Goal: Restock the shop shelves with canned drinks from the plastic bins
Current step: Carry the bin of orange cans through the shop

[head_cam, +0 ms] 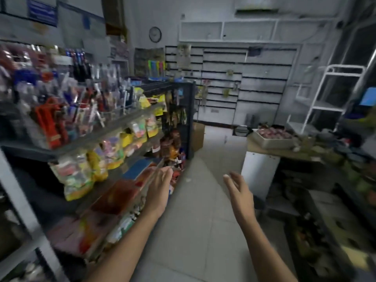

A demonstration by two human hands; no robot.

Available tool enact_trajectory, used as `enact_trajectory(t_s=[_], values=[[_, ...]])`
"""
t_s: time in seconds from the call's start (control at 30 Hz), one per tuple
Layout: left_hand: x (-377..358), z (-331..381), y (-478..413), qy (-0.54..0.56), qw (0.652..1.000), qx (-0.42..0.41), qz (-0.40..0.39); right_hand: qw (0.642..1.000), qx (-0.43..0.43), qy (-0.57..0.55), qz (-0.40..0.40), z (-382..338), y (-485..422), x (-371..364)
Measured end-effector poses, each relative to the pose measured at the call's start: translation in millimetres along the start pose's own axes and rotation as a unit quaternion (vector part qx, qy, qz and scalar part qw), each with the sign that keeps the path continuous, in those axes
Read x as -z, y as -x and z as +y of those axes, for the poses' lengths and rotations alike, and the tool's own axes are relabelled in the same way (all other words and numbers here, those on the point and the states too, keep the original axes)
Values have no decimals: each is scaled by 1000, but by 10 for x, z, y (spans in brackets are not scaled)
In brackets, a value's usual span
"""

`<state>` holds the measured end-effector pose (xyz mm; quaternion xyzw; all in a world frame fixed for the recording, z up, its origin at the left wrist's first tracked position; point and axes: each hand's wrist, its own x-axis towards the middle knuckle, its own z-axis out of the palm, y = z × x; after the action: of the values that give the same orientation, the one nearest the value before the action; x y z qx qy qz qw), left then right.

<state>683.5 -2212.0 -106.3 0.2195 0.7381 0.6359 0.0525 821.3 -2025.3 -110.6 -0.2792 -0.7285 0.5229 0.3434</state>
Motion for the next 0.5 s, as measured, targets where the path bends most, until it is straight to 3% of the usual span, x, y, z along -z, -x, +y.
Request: enact_trajectory(t_s=[0.07,0.23,0.5], values=[[-224,-43,-302,-14,999,4,-31,1000,-7,-9,13,92,-262,63],[-859,-259,-1208,24,999,-14,-25,999,-11,5,52,300,-1131,75],[-1656,-427,-3111,69,990,-55,-114,993,8,9,116,250,-2726,-234]])
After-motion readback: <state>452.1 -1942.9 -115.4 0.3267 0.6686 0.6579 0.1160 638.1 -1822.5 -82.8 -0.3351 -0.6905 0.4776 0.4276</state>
